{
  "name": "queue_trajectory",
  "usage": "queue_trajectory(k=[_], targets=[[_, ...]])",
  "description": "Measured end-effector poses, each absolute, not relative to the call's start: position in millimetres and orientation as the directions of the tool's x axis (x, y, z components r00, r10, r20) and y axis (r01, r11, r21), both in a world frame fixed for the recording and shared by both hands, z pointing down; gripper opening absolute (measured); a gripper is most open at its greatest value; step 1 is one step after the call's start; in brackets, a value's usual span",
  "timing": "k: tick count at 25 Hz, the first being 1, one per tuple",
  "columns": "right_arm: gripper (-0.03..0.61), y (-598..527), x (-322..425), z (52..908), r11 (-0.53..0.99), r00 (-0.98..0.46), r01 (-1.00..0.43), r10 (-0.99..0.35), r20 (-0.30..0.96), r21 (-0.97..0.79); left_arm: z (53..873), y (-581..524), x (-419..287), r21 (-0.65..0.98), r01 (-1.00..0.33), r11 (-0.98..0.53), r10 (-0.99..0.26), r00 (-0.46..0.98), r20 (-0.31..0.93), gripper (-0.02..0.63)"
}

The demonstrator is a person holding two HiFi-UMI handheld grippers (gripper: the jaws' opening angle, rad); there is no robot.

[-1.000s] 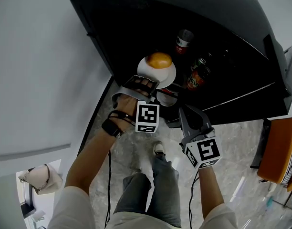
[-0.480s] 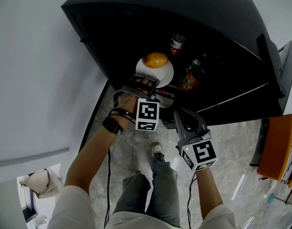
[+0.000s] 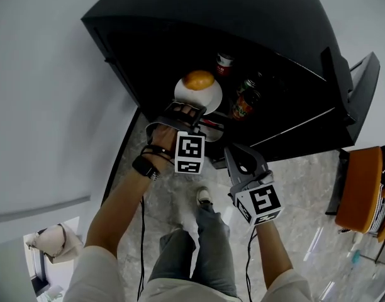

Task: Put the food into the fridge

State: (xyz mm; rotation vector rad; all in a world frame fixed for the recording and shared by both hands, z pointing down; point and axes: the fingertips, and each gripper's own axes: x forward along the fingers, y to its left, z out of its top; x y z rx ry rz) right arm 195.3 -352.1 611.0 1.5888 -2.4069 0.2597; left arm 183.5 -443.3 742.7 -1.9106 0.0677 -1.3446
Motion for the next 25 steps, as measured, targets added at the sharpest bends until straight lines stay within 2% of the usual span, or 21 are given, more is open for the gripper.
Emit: queue_trajectory(k=[3, 9, 15, 25], targets=[[0.003, -345.8, 196.0, 594.9, 0.382, -0.366, -0.924, -0.881, 0.3, -0.007, 725.8, -433.4, 178.5, -0.626, 0.373, -0.685, -0.462, 0.443, 0.768, 0.344], [0.003, -327.5, 189.9, 551.8, 0.361, -0.347, -0.933, -0.889, 0.298, -0.008, 675.2, -415.9, 157.5, -0.656, 0.351, -0.669, -0.5, 0.44, 0.746, 0.263], [0.003, -305.1, 177.0, 500.8, 0.343, -0.327, -0.939, -0.898, 0.296, 0.003, 612.8, -388.6, 135.7, -0.683, 0.286, -0.673, -0.525, 0.466, 0.712, 0.128], [0.003, -264.4, 165.5, 429.5, 0.299, -0.279, -0.954, -0.912, 0.302, 0.023, 531.1, -343.5, 98.4, -0.656, 0.048, -0.753, -0.548, 0.506, 0.666, 0.007]])
